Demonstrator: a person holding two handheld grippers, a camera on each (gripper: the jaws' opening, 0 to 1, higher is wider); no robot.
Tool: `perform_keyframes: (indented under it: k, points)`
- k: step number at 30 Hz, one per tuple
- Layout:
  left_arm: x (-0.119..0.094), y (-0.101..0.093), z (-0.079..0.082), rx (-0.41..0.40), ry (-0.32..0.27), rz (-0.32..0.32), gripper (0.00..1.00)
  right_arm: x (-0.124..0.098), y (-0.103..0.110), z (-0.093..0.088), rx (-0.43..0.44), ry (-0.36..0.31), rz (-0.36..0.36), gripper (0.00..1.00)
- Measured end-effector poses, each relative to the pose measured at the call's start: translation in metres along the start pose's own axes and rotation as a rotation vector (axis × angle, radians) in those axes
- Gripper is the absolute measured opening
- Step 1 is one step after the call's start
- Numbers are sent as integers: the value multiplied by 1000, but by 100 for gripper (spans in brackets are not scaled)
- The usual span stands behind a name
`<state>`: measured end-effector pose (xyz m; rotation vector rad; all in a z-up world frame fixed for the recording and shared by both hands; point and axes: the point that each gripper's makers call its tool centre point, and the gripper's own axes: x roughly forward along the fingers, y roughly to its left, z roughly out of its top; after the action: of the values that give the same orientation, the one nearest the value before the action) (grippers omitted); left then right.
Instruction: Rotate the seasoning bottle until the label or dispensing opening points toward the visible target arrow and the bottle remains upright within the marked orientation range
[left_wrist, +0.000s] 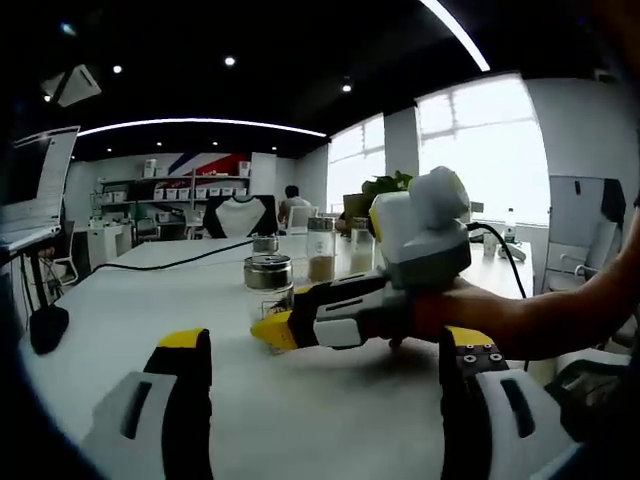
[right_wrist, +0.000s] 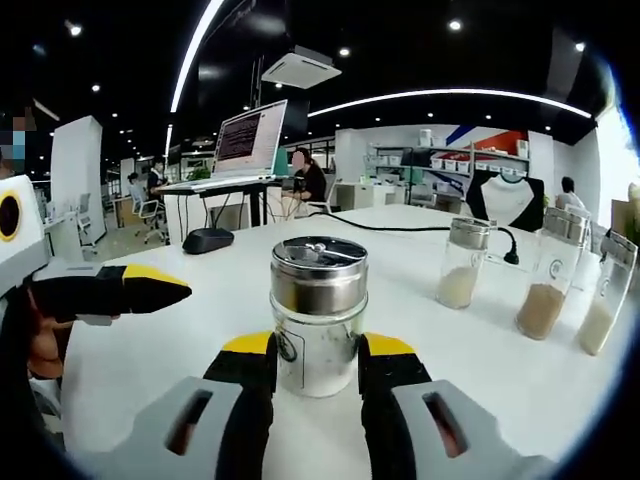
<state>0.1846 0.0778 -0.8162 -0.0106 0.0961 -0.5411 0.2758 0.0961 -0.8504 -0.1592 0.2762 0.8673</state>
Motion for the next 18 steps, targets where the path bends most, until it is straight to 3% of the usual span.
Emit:
perform_keyframes:
  k: [15, 18]
  points:
    - [-5, 0, 2, 5, -9, 16, 99, 6, 0, 0, -29, -1, 40, 30]
    - [-6, 1, 0, 1, -1, 19, 99, 8, -6, 1, -26, -1, 19, 30]
